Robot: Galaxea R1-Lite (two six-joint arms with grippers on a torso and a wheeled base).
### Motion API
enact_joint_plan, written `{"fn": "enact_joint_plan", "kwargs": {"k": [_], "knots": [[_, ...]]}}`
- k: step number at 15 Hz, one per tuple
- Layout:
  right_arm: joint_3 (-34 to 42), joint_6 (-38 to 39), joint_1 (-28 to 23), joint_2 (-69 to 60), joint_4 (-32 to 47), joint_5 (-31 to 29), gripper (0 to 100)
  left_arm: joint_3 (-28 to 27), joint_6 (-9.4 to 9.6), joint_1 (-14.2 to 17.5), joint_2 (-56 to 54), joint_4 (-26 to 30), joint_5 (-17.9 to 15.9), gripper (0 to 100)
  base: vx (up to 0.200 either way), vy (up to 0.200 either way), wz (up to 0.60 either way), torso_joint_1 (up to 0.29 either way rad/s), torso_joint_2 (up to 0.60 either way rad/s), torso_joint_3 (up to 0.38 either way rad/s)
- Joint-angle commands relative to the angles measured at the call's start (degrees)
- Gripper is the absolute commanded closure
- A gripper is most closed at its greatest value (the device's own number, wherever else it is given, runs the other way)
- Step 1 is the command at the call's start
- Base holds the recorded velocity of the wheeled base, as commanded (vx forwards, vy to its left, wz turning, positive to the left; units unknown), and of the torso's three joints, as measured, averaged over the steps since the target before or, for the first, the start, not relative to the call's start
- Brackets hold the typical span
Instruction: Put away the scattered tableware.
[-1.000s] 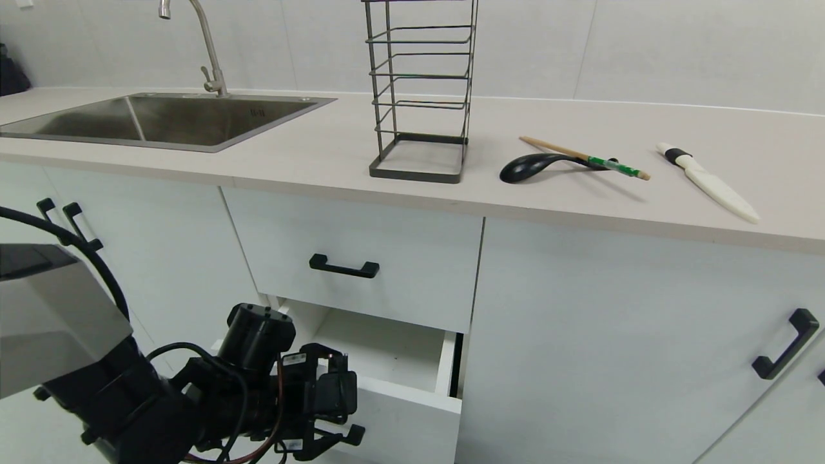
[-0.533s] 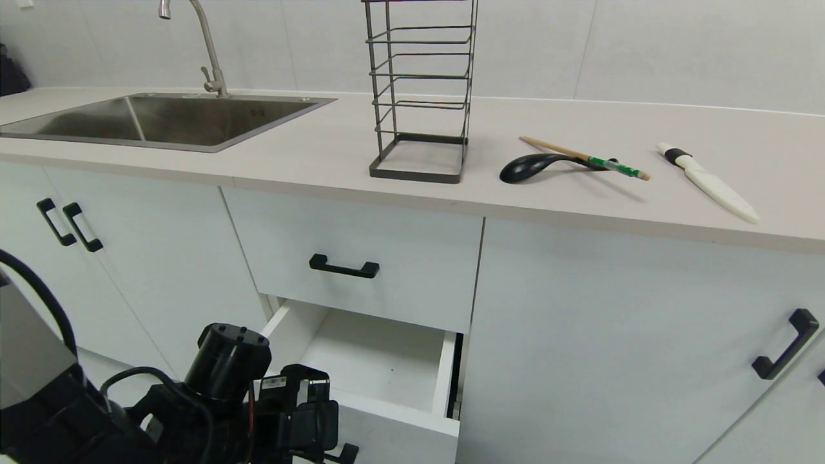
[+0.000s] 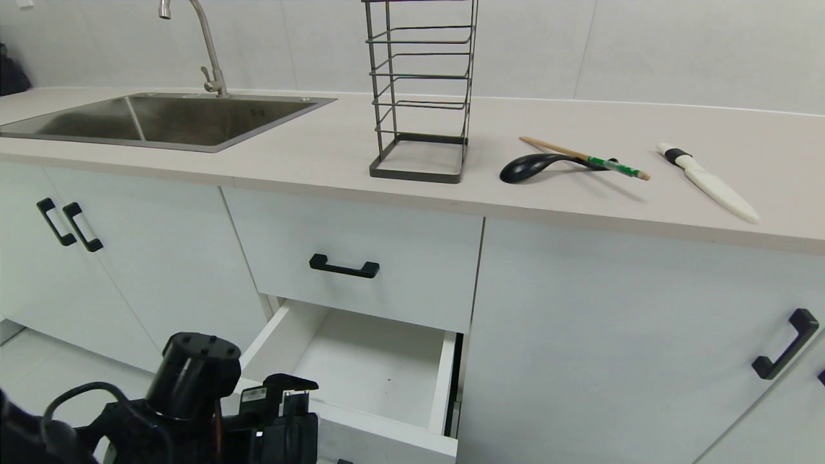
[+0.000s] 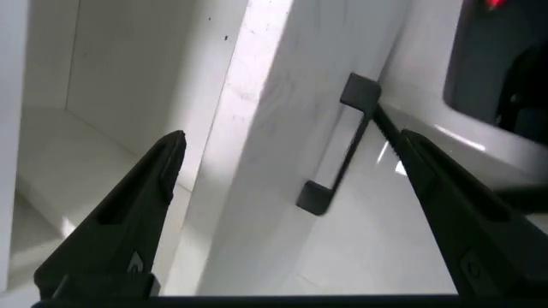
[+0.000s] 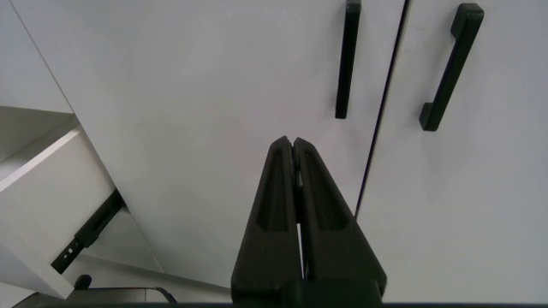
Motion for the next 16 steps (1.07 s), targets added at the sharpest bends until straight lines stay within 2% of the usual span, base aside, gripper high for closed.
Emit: {"fn": "enact_joint_plan", "kwargs": {"k": [1,2,5,6,7,9,10,11,12,13,14,15,16], "knots": [[0.0,0.0,0.1,0.1,0.0,0.0,100,2.9,-9.21,-0.7,-15.4,2.7,-1.6,0,0.000,0.000,0.00,0.000,0.00,0.000],[0.0,0.0,0.0,0.1,0.0,0.0,100,2.1,-16.06,-0.7,-21.4,3.3,-1.6,0,0.000,0.000,0.00,0.000,0.00,0.000],[0.0,0.0,0.0,0.1,0.0,0.0,100,2.1,-33.29,0.7,-30.4,4.6,-0.9,0,0.000,0.000,0.00,0.000,0.00,0.000],[0.0,0.0,0.0,0.1,0.0,0.0,100,2.5,-37.60,2.2,-33.0,5.8,-0.8,0,0.000,0.000,0.00,0.000,0.00,0.000],[0.0,0.0,0.0,0.1,0.0,0.0,100,2.6,-42.52,5.1,-36.2,7.6,-1.0,0,0.000,0.000,0.00,0.000,0.00,0.000],[0.0,0.0,0.0,0.1,0.0,0.0,100,2.7,-53.07,11.2,-43.5,10.7,-1.4,0,0.000,0.000,0.00,0.000,0.00,0.000],[0.0,0.0,0.0,0.1,0.0,0.0,100,3.5,-58.52,13.2,-47.6,12.3,-1.4,0,0.000,0.000,0.00,0.000,0.00,0.000],[0.0,0.0,0.0,0.1,0.0,0.0,100,5.4,-62.65,15.1,-53.1,13.4,-0.9,0,0.000,0.000,0.00,0.000,0.00,0.000],[0.0,0.0,0.0,0.1,0.0,0.0,100,7.7,-63.26,16.8,-58.4,13.7,-0.8,0,0.000,0.000,0.00,0.000,0.00,0.000],[0.0,0.0,0.0,0.1,0.0,0.0,100,10.9,-63.00,20.3,-69.5,14.8,-0.6,0,0.000,0.000,0.00,0.000,0.00,0.000],[0.0,0.0,0.0,0.1,0.0,0.0,100,10.5,-62.73,24.4,-78.7,18.3,-0.4,0,0.000,0.000,0.00,0.000,0.00,0.000],[0.0,0.0,0.0,0.1,0.0,0.0,100,7.6,-62.73,29.0,-84.8,23.3,-0.4,0,0.000,0.000,0.00,0.000,0.00,0.000],[0.0,0.0,0.0,0.1,0.0,0.0,100,5.5,-62.73,32.1,-89.4,28.4,-1.2,0,0.000,0.000,0.00,0.000,0.00,0.000]]}}
